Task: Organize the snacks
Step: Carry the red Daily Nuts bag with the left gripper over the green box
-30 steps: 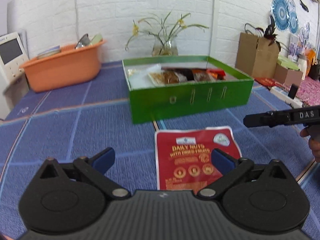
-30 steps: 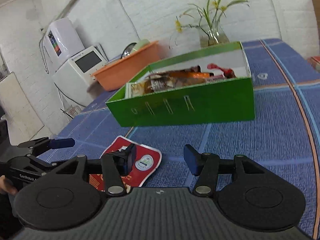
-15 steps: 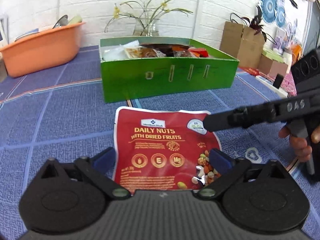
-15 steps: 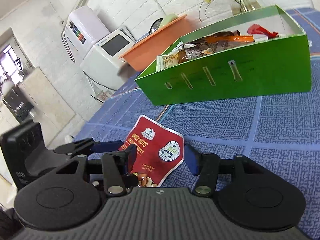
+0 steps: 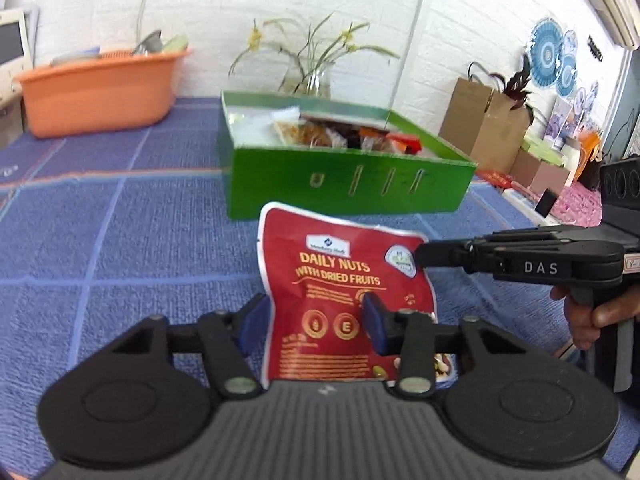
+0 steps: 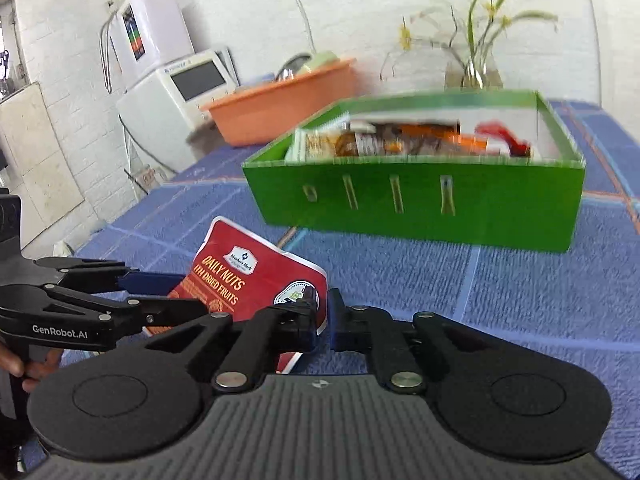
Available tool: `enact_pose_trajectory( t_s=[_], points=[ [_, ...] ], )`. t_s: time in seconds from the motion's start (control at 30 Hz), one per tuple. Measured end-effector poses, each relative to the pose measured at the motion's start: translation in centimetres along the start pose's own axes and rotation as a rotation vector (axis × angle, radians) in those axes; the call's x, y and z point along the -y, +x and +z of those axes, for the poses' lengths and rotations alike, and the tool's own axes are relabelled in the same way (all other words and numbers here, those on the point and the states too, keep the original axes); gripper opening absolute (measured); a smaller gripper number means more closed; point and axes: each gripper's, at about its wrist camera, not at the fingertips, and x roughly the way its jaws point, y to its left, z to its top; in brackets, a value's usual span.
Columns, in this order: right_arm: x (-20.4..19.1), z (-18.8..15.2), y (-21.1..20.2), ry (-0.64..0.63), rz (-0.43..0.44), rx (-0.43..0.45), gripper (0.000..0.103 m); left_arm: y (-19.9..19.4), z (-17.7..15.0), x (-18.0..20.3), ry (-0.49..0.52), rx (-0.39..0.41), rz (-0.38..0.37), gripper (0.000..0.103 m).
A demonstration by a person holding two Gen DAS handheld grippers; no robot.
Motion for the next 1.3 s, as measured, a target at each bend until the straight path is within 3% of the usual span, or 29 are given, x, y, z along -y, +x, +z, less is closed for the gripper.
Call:
enact_pose_trajectory(
  t_s=[0.13,0.57,1.3],
  points=[
    [-0.4,0.9,-1.0,-0.021,-0.008,0.064,0.012,-0.9,0.7,0.3,0.013,0.032,-0.001,0.03],
    [-0.8,1.8,-2.3,-0.002,-0.023,0.146,0.012,-1.3,0.8,0.9,0.031,0.039,-0.026,0.023],
    [-1.5,4.1,-4.0,0.003,-0.029,0.263,0.013,-2.5,3.6,1.5,0.032,0.132,-0.025,0.022]
  ],
)
